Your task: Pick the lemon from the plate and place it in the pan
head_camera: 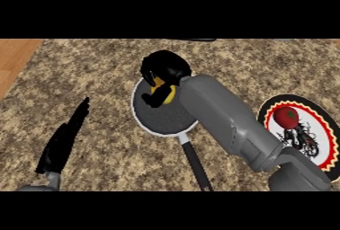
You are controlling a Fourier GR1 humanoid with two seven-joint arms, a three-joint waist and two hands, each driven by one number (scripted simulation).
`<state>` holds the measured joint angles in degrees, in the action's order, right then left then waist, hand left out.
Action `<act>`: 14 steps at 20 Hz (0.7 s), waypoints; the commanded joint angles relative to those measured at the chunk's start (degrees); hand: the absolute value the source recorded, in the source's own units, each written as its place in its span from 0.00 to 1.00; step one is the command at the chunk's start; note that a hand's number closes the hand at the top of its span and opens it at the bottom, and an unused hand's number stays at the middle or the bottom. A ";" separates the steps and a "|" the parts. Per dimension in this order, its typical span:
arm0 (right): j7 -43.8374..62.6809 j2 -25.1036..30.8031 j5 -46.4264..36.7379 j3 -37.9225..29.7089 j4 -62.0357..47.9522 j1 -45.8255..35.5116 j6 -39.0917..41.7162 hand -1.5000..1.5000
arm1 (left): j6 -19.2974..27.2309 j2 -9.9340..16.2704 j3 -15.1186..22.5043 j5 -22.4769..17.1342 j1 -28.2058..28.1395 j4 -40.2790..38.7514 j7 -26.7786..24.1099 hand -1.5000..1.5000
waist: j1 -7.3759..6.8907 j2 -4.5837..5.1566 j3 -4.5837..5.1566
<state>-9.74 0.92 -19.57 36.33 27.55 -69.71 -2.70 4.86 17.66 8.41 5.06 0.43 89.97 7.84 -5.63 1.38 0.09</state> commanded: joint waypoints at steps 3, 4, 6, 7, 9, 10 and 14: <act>3.03 -0.89 10.27 -2.05 -2.85 5.25 8.28 1.00 | 0.04 -0.84 0.71 0.71 1.20 -0.90 -0.25 0.50 | -2.08 0.80 -0.01; 4.60 -0.90 10.67 -0.66 -3.27 6.02 8.67 0.00 | -0.05 -1.39 1.49 0.79 2.46 0.56 1.62 0.50 | -2.29 0.64 -0.05; 6.75 -0.91 14.30 -0.36 -1.87 7.31 10.47 0.00 | -0.56 -1.76 1.74 0.71 3.82 -0.62 1.85 0.50 | -2.79 0.72 -0.05; 6.70 -0.91 16.08 -1.92 -2.96 6.14 11.41 0.00 | -0.71 -1.31 0.77 0.37 4.12 -1.35 0.83 0.50 | -2.61 0.82 -0.04; 5.70 -0.92 20.45 -3.85 -0.84 6.22 11.34 0.00 | -0.58 -1.00 0.03 0.05 2.68 -1.49 0.95 0.50 | -2.17 0.37 -0.08; 1.94 -0.92 21.26 -3.99 -0.16 9.63 6.99 0.00 | -1.83 -0.17 0.10 -0.46 2.02 -0.75 0.24 0.50 | -2.68 0.55 -0.13; -0.58 -0.92 26.62 -6.10 1.64 7.73 1.75 0.00 | 0.54 -2.59 1.67 1.67 2.47 -1.75 -0.11 0.50 | -2.48 0.48 -0.13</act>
<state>-8.18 0.03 1.89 32.08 27.55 -62.37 2.97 4.56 15.99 9.65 6.02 3.06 88.70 8.05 -8.05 1.96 -0.02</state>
